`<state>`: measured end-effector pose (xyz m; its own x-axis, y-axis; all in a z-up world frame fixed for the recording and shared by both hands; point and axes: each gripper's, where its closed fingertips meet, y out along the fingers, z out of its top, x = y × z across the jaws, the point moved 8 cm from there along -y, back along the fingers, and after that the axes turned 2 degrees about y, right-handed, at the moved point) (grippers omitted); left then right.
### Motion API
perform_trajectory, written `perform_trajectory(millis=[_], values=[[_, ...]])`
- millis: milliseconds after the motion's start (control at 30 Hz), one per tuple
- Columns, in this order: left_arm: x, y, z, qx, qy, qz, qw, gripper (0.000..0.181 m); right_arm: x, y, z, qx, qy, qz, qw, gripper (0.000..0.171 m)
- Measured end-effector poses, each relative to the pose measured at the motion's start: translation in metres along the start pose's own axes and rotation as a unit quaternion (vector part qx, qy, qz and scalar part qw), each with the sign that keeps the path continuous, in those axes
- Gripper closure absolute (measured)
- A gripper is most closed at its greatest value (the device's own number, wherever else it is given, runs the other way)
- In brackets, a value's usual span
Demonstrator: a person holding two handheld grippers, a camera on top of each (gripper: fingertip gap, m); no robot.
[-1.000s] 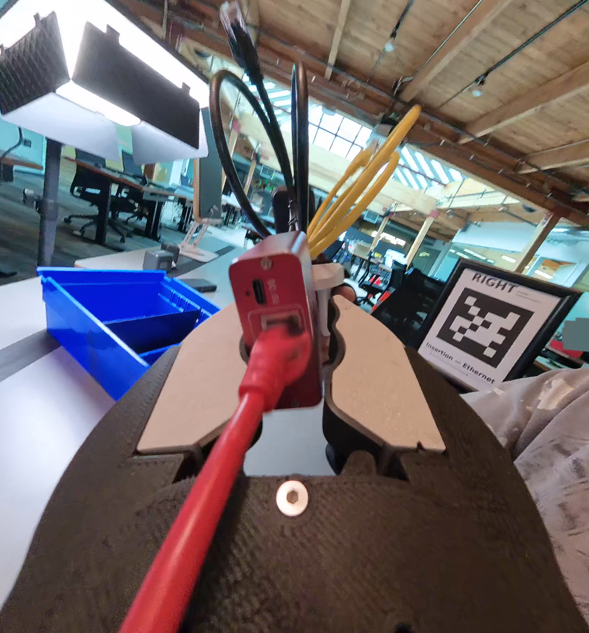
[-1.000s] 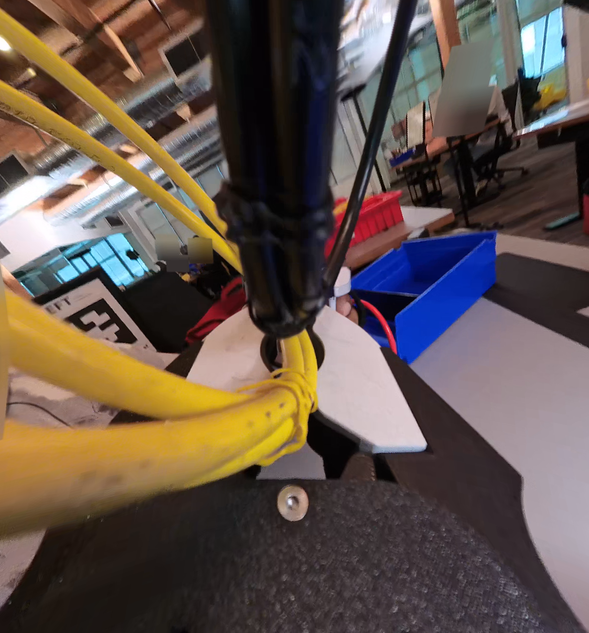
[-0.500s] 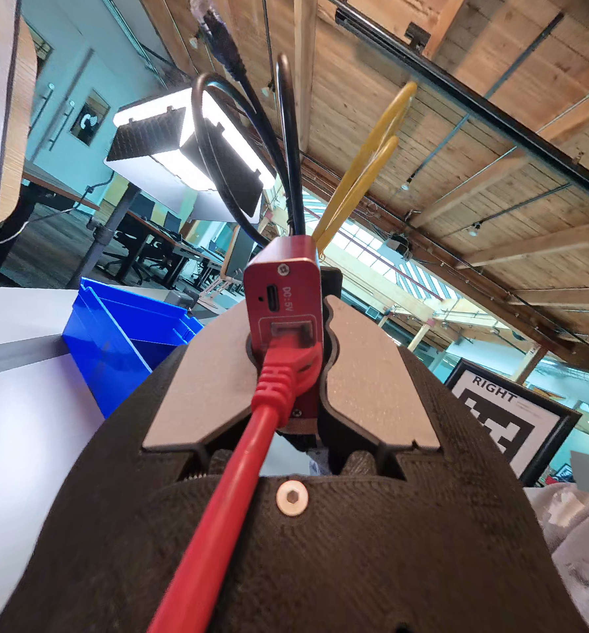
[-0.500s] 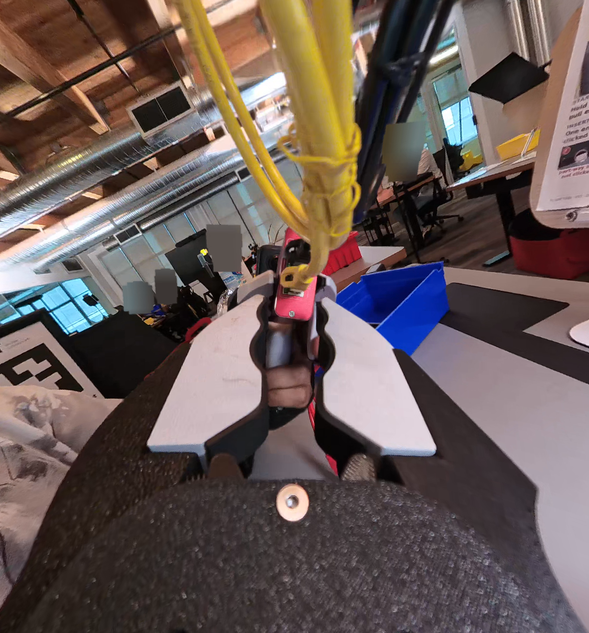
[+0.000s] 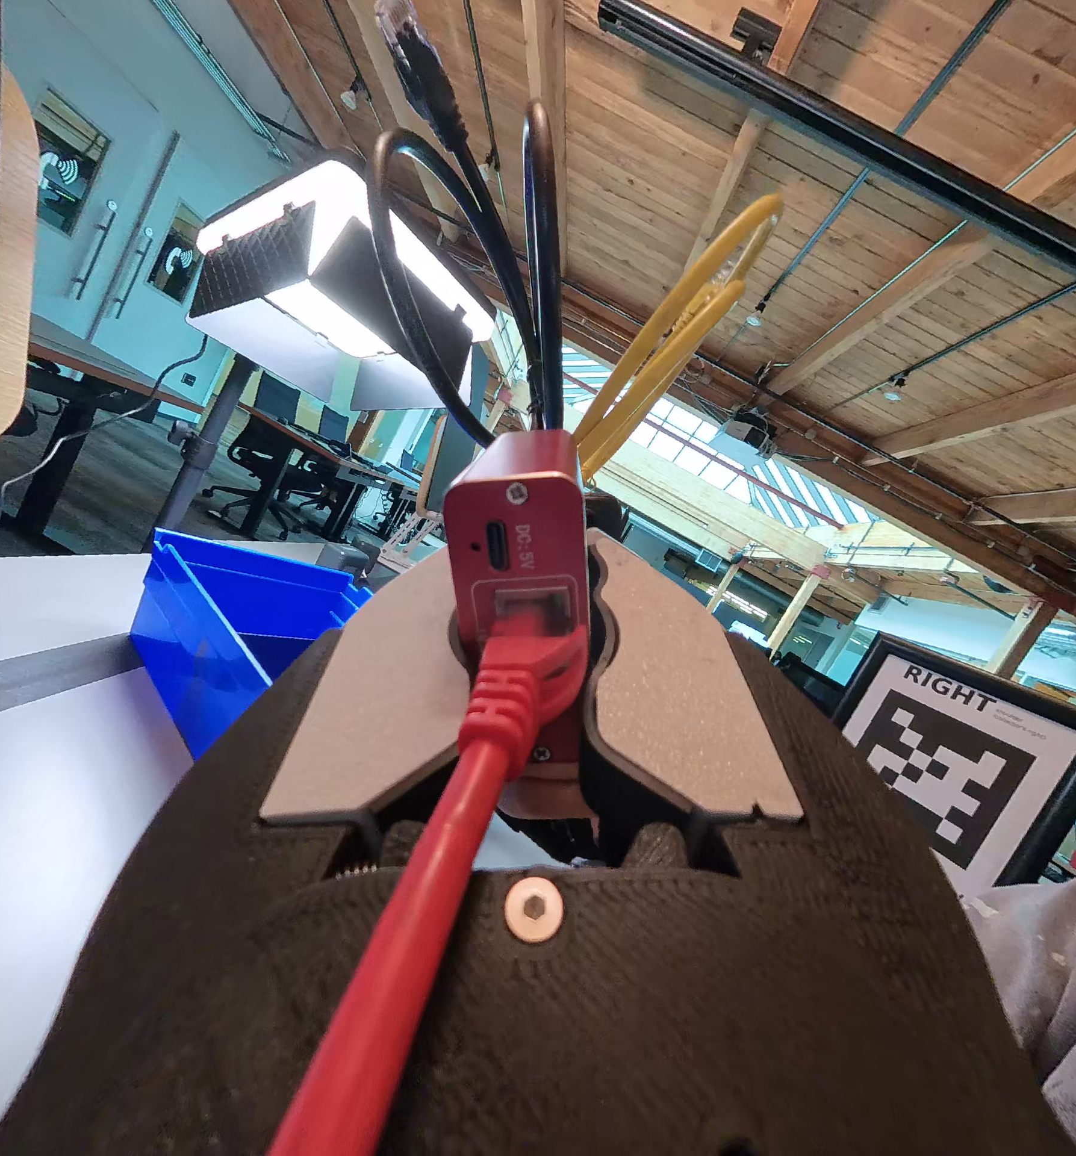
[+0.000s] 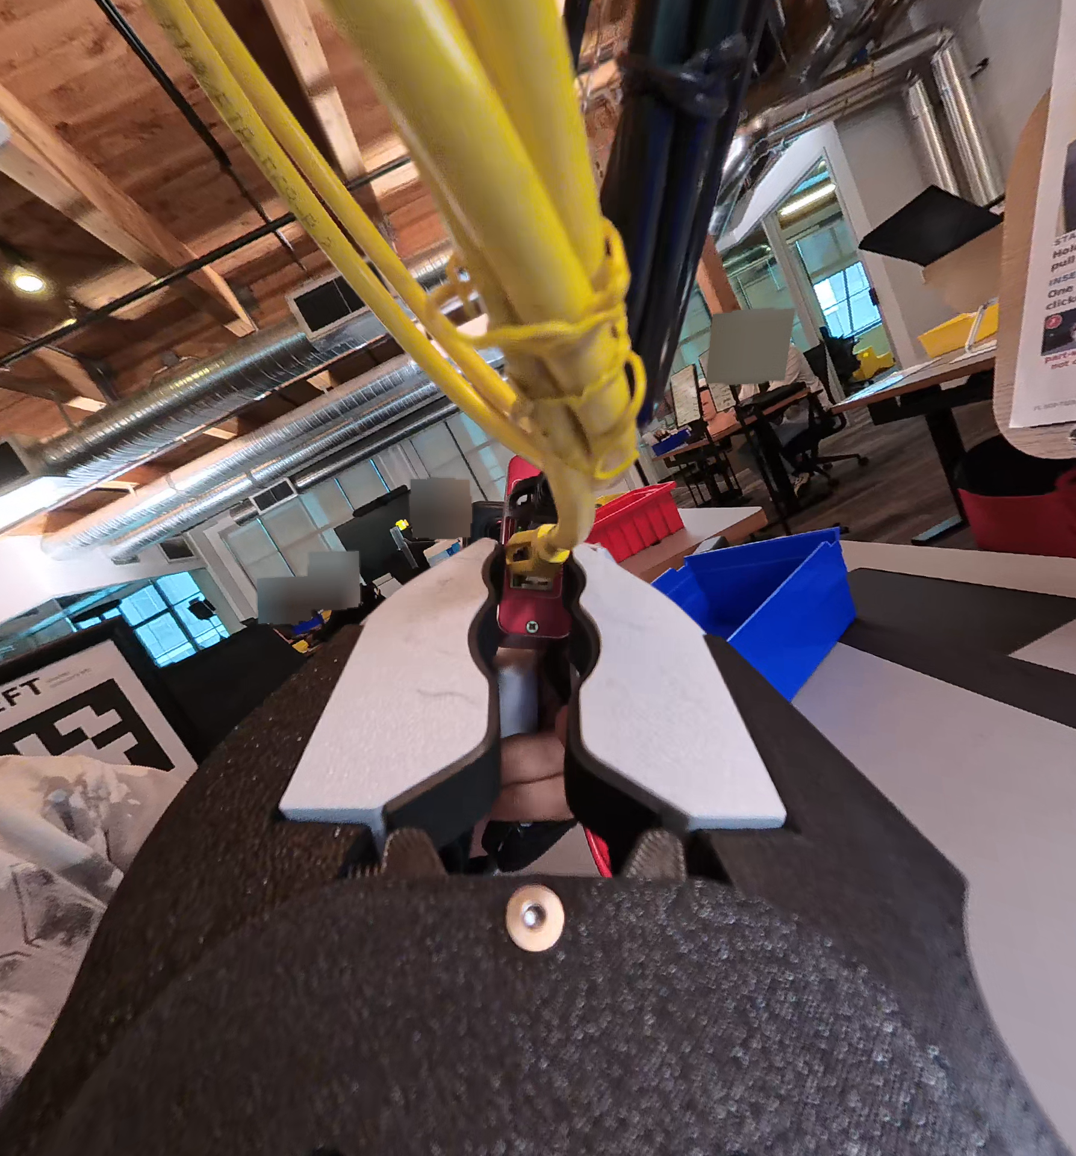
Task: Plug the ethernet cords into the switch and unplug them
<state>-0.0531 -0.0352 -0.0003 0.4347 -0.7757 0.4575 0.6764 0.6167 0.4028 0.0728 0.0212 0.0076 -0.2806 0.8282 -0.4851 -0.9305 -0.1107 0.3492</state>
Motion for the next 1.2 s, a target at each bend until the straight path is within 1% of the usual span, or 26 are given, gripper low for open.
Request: perform_trajectory(millis=[233, 467, 733, 833, 1000, 1200], values=[[0.003, 0.001, -0.001, -0.001, 0.008, 0.001, 1.0, 0.15, 0.0, -0.003, 0.003, -0.022, -0.012, 0.01, 1.0, 0.154], [0.007, 0.003, -0.001, -0.021, 0.009, -0.018, 1.0, 0.15, -0.005, -0.008, 0.008, -0.059, -0.029, 0.031, 0.997, 0.155], [0.006, 0.003, -0.001, -0.028, 0.01, -0.009, 1.0, 0.15, -0.002, -0.008, 0.009, -0.07, -0.029, 0.018, 0.997, 0.155], [0.007, 0.002, -0.001, -0.027, 0.036, 0.011, 0.999, 0.15, -0.002, -0.008, 0.009, -0.08, -0.056, -0.003, 0.995, 0.155], [0.012, 0.002, -0.002, -0.023, 0.074, 0.022, 0.997, 0.151, -0.004, -0.01, 0.009, -0.083, -0.081, 0.002, 0.993, 0.156], [0.018, 0.001, 0.005, -0.015, 0.099, 0.006, 0.995, 0.151, -0.01, -0.006, 0.01, -0.085, -0.083, 0.011, 0.993, 0.157]])
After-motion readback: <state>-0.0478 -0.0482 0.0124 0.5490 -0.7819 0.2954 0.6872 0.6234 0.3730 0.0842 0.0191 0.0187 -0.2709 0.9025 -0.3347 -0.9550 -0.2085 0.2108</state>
